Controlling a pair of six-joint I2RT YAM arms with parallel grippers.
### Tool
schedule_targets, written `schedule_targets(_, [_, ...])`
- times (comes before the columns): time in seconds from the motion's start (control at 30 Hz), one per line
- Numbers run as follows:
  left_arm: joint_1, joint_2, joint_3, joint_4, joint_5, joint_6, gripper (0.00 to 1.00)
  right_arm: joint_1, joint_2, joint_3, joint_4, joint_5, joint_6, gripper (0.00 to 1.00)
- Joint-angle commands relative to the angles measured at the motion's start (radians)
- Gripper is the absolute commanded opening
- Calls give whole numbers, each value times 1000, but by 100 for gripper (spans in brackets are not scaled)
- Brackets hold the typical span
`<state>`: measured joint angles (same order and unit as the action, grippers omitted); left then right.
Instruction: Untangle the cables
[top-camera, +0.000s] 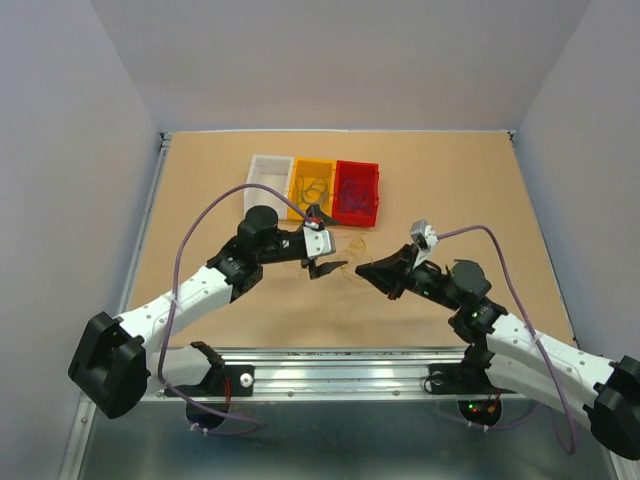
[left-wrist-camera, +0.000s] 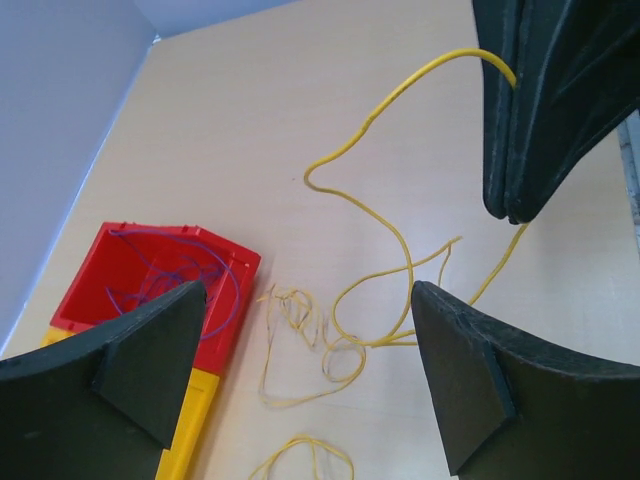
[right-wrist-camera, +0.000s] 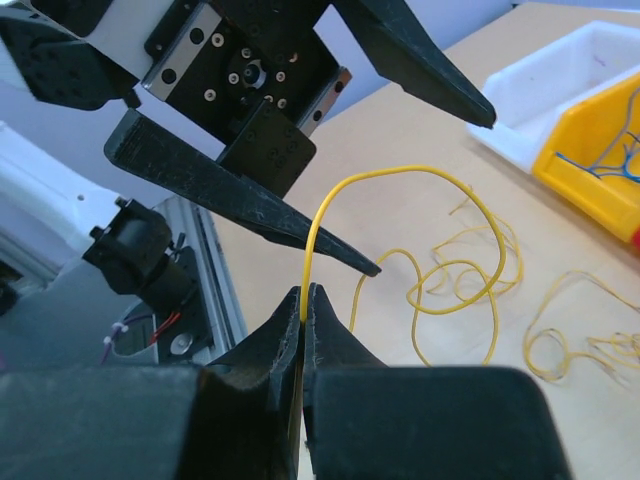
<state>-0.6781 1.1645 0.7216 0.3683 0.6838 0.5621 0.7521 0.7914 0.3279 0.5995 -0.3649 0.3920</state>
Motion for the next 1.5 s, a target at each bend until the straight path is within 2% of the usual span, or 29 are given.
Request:
schedule_targets(0.0, [-5,-32,-11,18,108,74,96,0,3,20,108,-106,2,1])
schedule_targets(0.27, [-11,38,78,-210,229,225,95,0,-1,11,134,-161,-5,1])
schedule_targets(0.43, [-11,58,142,-330,227,263,95,0,-17,2,134,-186,-25,1])
schedule_targets(0.67, [-9,4,137,-348,194,268,95,0,-23,-1,114,-192,-54,1])
schedule_targets(0.9, [18,-14,160,-324,169,193,93,-2,8,16,77,-183,-88,1])
schedule_targets(1.03, [38,-32,142,-179,25,61,93,0,31,31,40,-154,-114,1])
schedule_targets(1.1, [55,-51,127,-141,29,30,93,0,32,31,33,-135,-122,0])
schedule_targets(1.17, [68,-58,114,-175,127,64,95,0,31,30,31,-117,-124,0])
schedule_targets(1.27, [61,-40,150,-371,280,240,97,-2,26,30,31,-109,-128,1])
schedule_targets(1.37, [52,6,196,-558,304,393,98,0,16,28,31,-114,-127,0])
schedule_targets(1.47, [42,24,190,-585,298,429,98,-2,2,23,33,-117,-125,1])
